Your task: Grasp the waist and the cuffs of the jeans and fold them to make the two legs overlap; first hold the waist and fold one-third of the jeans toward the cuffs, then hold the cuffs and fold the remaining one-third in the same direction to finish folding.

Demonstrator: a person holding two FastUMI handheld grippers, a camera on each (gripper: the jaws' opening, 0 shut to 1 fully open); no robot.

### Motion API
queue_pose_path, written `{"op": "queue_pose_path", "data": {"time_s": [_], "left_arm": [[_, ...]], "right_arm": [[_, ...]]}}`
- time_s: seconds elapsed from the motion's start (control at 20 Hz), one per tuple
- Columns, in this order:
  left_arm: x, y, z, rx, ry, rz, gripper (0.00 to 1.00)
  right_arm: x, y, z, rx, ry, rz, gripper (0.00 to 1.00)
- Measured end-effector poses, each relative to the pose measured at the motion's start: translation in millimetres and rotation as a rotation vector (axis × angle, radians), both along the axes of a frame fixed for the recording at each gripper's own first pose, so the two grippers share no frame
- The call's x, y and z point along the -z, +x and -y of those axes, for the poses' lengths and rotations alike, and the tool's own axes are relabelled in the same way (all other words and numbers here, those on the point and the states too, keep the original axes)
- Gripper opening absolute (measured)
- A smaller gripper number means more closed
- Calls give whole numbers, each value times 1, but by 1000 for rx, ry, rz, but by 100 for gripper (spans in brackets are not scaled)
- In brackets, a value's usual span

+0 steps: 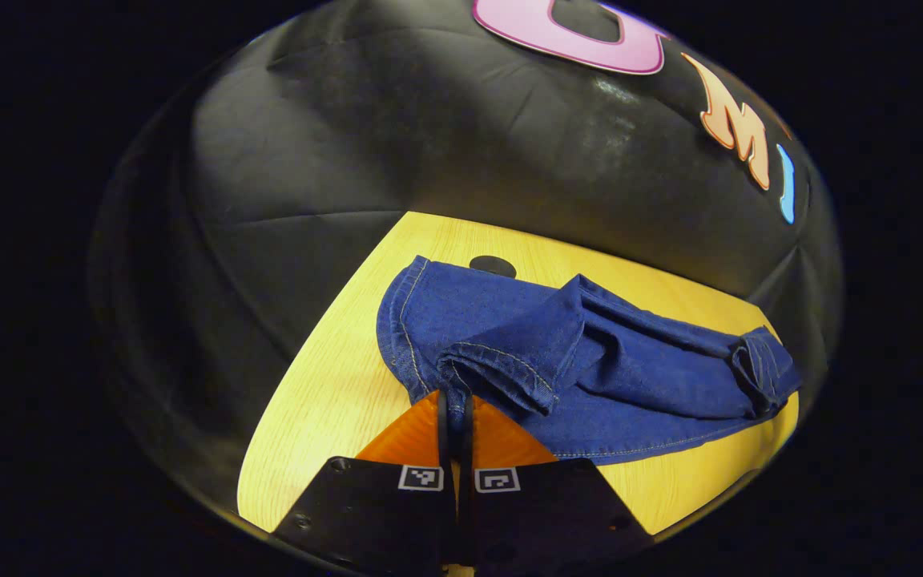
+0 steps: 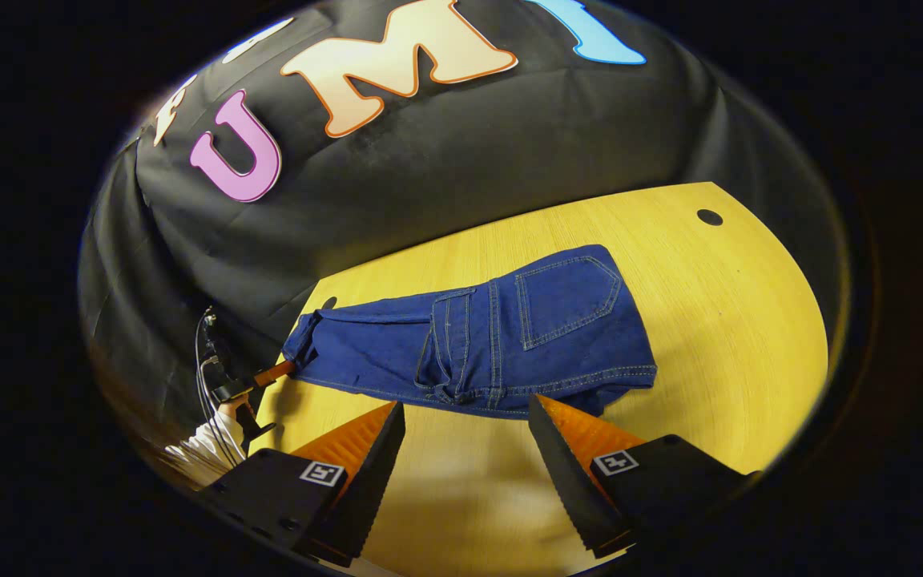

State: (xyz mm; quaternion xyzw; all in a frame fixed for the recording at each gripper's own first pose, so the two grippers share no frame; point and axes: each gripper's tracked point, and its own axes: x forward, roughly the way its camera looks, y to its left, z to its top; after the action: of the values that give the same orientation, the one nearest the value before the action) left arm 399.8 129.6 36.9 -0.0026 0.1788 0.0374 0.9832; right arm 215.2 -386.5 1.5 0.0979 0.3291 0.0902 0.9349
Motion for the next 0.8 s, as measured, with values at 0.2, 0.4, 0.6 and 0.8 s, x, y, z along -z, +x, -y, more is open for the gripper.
{"op": "queue_pose_path", "data": {"time_s": [0.2, 0.4, 0.6, 0.8], "left_arm": [[-46, -7, 29, 75, -103, 129, 0], [-90, -12, 105, 212, -248, 222, 0], [-123, -19, 187, 356, -333, 269, 0], [-154, -27, 267, 495, -414, 309, 0]], "right_arm": [[-1, -3, 11, 13, -3, 5, 97], [-9, -6, 14, 17, 27, 21, 97], [-19, -11, 25, 15, 38, 40, 97], [-22, -19, 50, 35, 53, 51, 97]]}}
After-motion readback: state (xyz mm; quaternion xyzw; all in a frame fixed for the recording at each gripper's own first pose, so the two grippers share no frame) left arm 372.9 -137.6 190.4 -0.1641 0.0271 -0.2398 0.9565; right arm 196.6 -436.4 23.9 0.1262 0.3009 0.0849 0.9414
